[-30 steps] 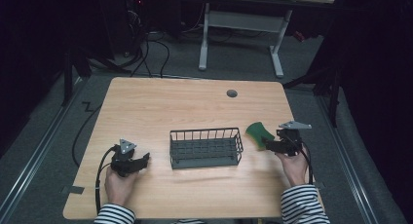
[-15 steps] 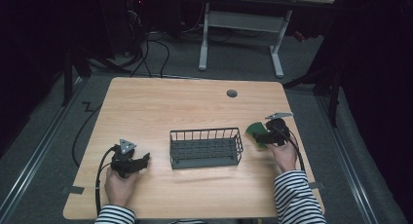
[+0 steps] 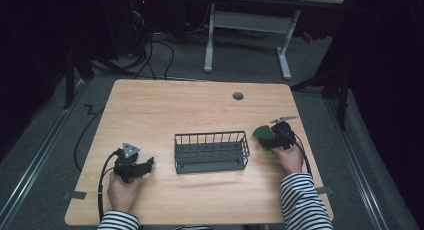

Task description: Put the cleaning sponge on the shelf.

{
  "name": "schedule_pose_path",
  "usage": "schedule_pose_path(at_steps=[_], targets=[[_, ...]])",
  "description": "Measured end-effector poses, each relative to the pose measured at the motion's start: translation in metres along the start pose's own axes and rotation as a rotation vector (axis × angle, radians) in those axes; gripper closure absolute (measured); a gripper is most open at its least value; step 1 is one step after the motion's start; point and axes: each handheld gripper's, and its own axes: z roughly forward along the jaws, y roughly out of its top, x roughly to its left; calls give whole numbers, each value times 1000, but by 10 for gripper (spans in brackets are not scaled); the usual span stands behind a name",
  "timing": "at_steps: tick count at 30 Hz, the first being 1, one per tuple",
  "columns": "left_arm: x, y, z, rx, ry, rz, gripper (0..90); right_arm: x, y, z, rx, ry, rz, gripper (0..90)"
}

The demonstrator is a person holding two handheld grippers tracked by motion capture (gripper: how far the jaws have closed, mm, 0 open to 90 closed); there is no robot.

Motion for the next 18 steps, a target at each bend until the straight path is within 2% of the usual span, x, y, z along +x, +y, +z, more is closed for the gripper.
schedule_pose_path(at_steps=[3, 12, 18], targets=[[0, 0, 0, 0, -1, 0, 309, 0, -1, 4, 16, 0, -6, 231], [0, 0, 0, 0, -1, 1, 307, 1, -2, 3, 3, -21, -18, 268], [0, 0, 0, 0, -2, 1, 305, 3, -1, -3, -24, -5, -6, 273]])
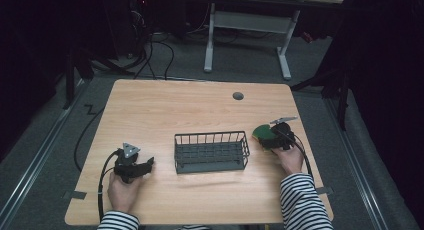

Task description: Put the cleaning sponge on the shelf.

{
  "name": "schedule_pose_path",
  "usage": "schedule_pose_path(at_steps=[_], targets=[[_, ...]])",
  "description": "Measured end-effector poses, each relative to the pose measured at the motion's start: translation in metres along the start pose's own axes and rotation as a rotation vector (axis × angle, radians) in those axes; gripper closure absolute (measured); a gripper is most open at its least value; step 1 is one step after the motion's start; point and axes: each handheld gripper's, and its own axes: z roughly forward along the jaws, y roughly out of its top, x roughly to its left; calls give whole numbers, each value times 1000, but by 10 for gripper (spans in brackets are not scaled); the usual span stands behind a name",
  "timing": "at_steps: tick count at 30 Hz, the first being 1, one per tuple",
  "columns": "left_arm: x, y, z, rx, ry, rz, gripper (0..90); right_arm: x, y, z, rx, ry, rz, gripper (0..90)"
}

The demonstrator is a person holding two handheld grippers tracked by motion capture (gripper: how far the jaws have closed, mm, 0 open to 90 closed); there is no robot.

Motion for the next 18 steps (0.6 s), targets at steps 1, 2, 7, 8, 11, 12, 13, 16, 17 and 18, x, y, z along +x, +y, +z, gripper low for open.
schedule_pose_path(at_steps=[1, 2, 7, 8, 11, 12, 13, 16, 17, 18], targets=[[0, 0, 0, 0, 0, 0, 304, 1, 0, -1, 0, -1, -5, 273], [0, 0, 0, 0, -1, 0, 304, 2, 0, -3, -4, 1, -11, 273], [0, 0, 0, -1, -1, 0, 302, 5, 0, -11, -19, 25, -12, 273], [0, 0, 0, -1, -2, -1, 302, 5, 0, -13, -23, 30, -6, 272], [0, 0, 0, -1, -3, -2, 301, 7, 1, -19, -35, 37, 3, 271], [0, 0, 0, -1, -2, -1, 301, 8, 1, -21, -37, 37, 2, 271], [0, 0, 0, -1, -2, -1, 301, 8, 1, -23, -44, 40, -1, 271], [0, 0, 0, -1, -3, -2, 302, 12, 1, -29, -58, 38, -13, 271], [0, 0, 0, -1, -3, -2, 301, 13, 2, -31, -65, 40, -16, 271], [0, 0, 0, -1, -2, -1, 301, 15, 2, -33, -70, 46, -18, 271]])
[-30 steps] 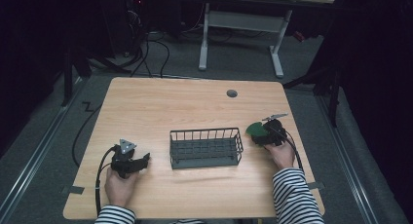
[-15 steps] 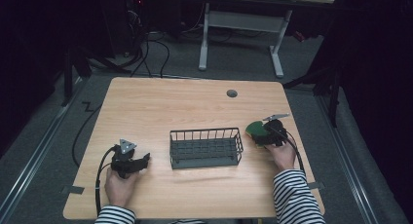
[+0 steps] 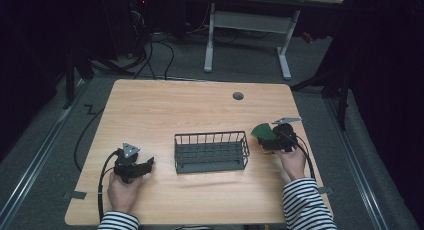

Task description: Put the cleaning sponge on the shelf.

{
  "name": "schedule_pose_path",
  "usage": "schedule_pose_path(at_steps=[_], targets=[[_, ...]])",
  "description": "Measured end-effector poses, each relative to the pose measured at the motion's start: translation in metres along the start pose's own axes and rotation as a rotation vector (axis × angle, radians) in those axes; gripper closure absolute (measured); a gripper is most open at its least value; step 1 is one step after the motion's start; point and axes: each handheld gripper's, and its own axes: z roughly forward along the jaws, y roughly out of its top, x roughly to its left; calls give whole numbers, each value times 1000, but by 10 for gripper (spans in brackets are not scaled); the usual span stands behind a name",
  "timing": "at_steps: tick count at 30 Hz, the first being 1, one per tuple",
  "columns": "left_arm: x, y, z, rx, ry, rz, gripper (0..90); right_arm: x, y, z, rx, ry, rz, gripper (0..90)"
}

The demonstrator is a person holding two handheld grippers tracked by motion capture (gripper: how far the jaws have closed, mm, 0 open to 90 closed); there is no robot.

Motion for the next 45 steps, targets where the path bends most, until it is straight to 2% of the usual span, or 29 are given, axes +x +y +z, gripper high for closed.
schedule_pose_path(at_steps=[10, 16, 18, 21, 27, 29, 30, 34, 39, 45], targets=[[0, 0, 0, 0, -1, -1, 301, 10, 3, -30, -68, 28, -25, 272], [0, 0, 0, 0, 0, 0, 300, 11, 4, -45, -110, 52, -7, 272], [0, 0, 0, 1, 0, 1, 300, 12, 8, -51, -132, 79, 10, 273], [0, 0, 0, 1, 0, 1, 300, 16, 12, -55, -147, 93, 6, 273], [0, 0, 0, 2, 0, 2, 301, 35, 26, -67, -190, 127, -49, 273], [0, 0, 0, 1, 0, 1, 302, 45, 35, -68, -204, 149, -72, 272], [0, 0, 0, 0, 0, 0, 302, 45, 35, -68, -204, 149, -72, 272], [0, 0, 0, 0, 0, 1, 302, 61, 45, -67, -222, 178, -102, 273], [0, 0, 0, 0, 0, 1, 300, 86, 53, -59, -199, 200, -166, 273], [0, 0, 0, 0, -2, 0, 300, 105, 56, -46, -163, 200, -220, 272]])
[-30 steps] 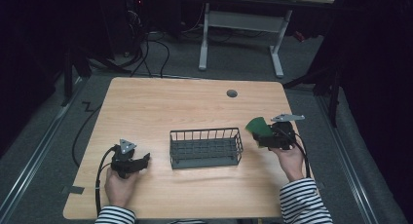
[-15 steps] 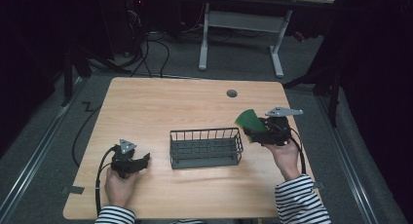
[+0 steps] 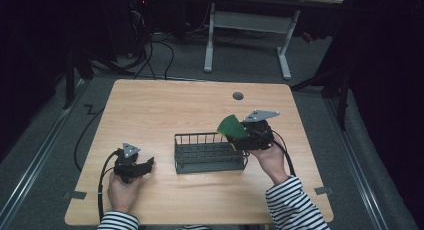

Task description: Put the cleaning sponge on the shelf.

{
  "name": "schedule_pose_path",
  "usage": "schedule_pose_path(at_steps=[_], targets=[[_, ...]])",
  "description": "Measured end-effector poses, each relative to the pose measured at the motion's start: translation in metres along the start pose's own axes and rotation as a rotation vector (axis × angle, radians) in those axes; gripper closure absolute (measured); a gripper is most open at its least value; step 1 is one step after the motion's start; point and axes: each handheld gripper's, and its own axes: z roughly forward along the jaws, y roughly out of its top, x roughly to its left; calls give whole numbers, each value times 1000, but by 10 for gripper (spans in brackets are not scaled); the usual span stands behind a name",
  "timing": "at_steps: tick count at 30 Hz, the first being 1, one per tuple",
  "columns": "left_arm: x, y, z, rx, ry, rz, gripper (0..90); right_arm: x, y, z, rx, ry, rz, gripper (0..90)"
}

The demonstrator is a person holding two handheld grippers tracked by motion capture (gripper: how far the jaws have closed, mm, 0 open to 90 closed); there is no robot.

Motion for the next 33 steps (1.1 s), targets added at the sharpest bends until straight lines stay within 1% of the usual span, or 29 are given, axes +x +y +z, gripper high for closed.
schedule_pose_path(at_steps=[5, 6, 9, 12, 20, 23, 24, 33], targets=[[0, 0, 0, 0, -1, -1, 300, 8, 2, 10, 18, 7, -27, 272], [0, 0, 0, 0, 0, -1, 299, 9, 2, 12, 24, 1, -30, 272], [0, 0, 0, 0, -1, -1, 299, 10, 0, 16, 33, 7, -33, 271], [0, 0, 0, 0, 0, 0, 299, 12, -2, 18, 40, -7, -48, 270], [0, 0, 0, 0, 0, 0, 299, 14, -4, 21, 50, -1, -59, 269], [0, 0, 0, 0, 0, 0, 299, 16, -5, 24, 69, -5, -71, 268], [0, 0, 0, 0, 0, 0, 298, 16, -6, 25, 73, -4, -67, 269], [0, 0, 0, 0, 0, 0, 298, 18, -8, 30, 97, -16, -81, 268]])
